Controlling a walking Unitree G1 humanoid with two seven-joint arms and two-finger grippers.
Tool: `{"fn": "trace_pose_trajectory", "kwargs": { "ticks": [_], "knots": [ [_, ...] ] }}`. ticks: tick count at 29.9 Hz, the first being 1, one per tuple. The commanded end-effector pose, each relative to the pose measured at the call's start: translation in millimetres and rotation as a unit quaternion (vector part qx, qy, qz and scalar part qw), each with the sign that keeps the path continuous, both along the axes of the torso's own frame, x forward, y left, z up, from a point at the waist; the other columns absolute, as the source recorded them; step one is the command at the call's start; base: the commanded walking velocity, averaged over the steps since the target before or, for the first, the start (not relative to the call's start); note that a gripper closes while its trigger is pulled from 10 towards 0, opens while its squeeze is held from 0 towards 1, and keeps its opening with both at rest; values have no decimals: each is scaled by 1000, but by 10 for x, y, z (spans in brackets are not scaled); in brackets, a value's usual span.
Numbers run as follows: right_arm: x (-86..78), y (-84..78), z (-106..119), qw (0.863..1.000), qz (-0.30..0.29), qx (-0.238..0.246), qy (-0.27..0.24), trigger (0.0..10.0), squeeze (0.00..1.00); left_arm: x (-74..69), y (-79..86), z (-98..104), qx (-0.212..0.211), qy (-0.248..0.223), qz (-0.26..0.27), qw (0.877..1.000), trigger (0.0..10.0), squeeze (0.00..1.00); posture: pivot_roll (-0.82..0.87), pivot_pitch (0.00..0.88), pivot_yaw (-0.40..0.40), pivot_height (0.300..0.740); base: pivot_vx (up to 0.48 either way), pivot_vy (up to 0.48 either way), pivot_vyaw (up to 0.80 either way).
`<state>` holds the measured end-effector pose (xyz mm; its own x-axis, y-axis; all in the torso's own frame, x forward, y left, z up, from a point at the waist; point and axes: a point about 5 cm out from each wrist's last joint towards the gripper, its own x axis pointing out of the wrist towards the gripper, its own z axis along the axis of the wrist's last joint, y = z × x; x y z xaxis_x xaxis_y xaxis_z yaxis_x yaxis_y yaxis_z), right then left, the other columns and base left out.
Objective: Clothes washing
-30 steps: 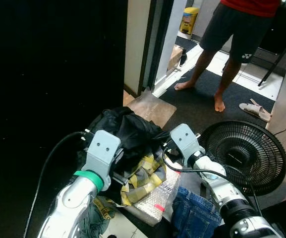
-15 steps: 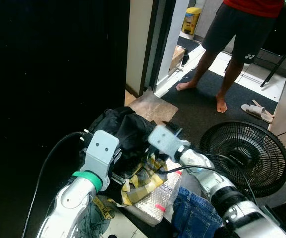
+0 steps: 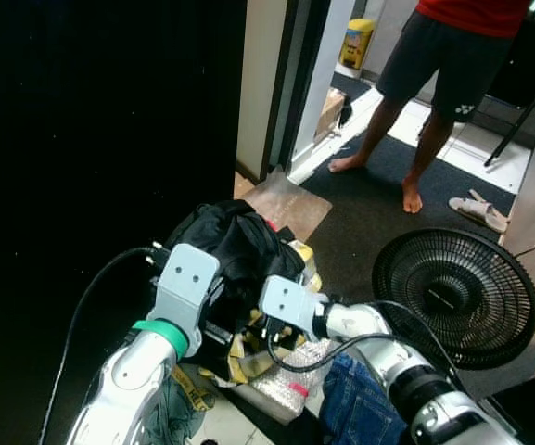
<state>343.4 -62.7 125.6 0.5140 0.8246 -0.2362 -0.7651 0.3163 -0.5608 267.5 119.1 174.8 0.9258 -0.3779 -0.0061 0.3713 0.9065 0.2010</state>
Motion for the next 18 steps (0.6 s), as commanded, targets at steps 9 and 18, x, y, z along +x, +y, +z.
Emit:
{"fn": "trace_pose_trajectory", "kwargs": {
  "ticks": [9, 18],
  "knots": [
    [16, 202, 33, 999, 15, -27, -28, 10000, 0, -21, -3, -2, -2, 1, 2, 1000, 10000, 0, 151, 149, -44, 740, 0, 0, 0],
    [179, 237, -9, 991, -110, -46, -53, 10000, 0, -22, -13, -2, -4, 1, 4, 1000, 10000, 0, 155, 154, -49, 740, 0, 0, 0]
  ]
}}
